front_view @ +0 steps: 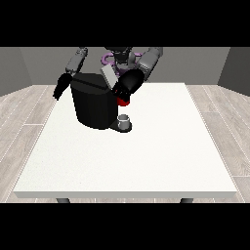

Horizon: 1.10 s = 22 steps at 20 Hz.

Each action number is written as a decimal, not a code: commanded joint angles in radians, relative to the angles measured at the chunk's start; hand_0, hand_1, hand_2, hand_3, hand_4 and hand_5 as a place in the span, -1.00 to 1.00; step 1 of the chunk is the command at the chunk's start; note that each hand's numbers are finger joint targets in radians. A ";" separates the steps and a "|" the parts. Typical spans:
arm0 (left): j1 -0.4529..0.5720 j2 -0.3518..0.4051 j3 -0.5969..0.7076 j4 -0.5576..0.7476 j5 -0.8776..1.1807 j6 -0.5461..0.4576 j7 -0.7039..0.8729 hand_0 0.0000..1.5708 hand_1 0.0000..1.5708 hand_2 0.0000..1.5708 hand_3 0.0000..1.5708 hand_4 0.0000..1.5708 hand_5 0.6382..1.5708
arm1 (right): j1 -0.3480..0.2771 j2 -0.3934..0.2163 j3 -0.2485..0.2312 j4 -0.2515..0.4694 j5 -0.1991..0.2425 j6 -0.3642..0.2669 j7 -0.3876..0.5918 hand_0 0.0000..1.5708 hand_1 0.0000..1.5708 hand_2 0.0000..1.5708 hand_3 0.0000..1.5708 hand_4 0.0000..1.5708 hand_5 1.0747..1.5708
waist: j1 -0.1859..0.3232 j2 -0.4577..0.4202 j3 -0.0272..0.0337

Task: Insert the coffee pod into the coffee machine and close the lid

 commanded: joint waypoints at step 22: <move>0.062 -0.033 -0.029 0.022 -0.078 0.065 0.025 -1.00 -1.00 -0.72 -0.81 -1.00 1.00 | 0.049 0.025 0.019 0.013 0.007 0.002 0.035 -1.00 -1.00 -1.00 -1.00 -1.00 1.00 | 0.049 -0.107 -0.0014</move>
